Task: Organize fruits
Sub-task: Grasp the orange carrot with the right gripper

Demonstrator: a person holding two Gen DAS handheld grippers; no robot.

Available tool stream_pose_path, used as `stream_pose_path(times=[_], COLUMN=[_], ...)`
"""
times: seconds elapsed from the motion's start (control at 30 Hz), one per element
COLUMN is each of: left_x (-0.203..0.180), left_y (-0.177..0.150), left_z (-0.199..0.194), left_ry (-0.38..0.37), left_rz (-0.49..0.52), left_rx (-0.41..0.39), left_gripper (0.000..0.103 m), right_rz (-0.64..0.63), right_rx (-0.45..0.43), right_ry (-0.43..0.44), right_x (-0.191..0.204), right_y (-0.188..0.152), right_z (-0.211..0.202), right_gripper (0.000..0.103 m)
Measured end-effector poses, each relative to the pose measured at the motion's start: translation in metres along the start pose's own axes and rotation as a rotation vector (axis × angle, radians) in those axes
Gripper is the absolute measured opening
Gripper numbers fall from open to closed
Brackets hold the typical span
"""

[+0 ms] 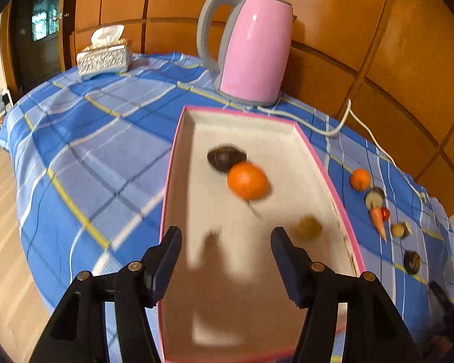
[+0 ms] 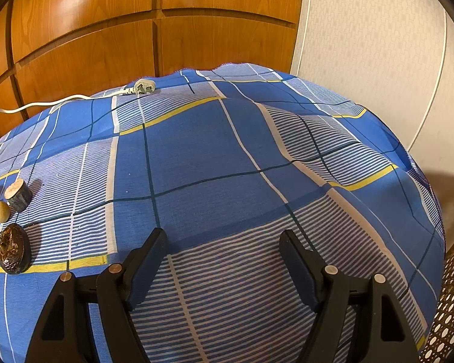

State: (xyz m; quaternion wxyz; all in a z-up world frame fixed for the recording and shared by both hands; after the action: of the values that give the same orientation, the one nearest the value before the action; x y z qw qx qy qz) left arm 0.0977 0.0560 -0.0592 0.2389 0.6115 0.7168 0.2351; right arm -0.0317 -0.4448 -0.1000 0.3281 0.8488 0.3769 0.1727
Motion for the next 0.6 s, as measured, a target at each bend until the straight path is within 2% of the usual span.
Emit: stream_pose_path(times=[0.3, 0.47, 0.6], left_x=[0.007, 0.010, 0.021], left_y=[-0.035, -0.035, -0.030], left_z=[-0.022, -0.038, -0.043], left_ry=[0.013, 0.018, 0.041], left_rz=[-0.006, -0.033, -0.078], left_rx=[-0.026, -0.101, -0.134], left_gripper=[0.064, 0.076, 0.086], right_rz=[0.015, 0.012, -0.024], right_rx=[0.036, 0.081, 0.046], right_ry=[0.020, 0.036, 0.080], right_x=[-0.002, 0.001, 0.018], right_y=[0.004, 0.009, 0.019], right_z=[0.002, 0.001, -0.014], right_gripper=[0.078, 0.078, 0.077])
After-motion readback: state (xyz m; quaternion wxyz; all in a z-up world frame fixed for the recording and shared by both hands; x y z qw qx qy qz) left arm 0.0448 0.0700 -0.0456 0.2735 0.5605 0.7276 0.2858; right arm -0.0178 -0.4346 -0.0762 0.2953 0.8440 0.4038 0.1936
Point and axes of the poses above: each gripper's, at about its wrist camera, not at the fingertips, and z roughly the way its jaws point, x to its left, y to its top, the point moved 5 cm from there along z, roughly the way its jaws point, and after that the axes turned 11 degrees about y, right-handed, at the moved point
